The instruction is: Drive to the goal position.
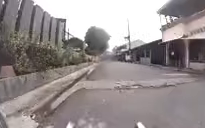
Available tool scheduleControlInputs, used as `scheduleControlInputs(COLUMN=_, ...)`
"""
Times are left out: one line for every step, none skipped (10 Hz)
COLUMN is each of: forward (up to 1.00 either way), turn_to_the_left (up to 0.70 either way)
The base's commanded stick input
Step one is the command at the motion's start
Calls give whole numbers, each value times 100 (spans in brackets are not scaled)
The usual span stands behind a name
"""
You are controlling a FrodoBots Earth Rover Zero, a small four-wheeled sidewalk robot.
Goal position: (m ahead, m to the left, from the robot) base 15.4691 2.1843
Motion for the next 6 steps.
scheduleControlInputs(forward=70, turn_to_the_left=14)
scheduleControlInputs(forward=70, turn_to_the_left=7)
scheduleControlInputs(forward=70, turn_to_the_left=0)
scheduleControlInputs(forward=70, turn_to_the_left=0)
scheduleControlInputs(forward=70, turn_to_the_left=0)
scheduleControlInputs(forward=70, turn_to_the_left=0)
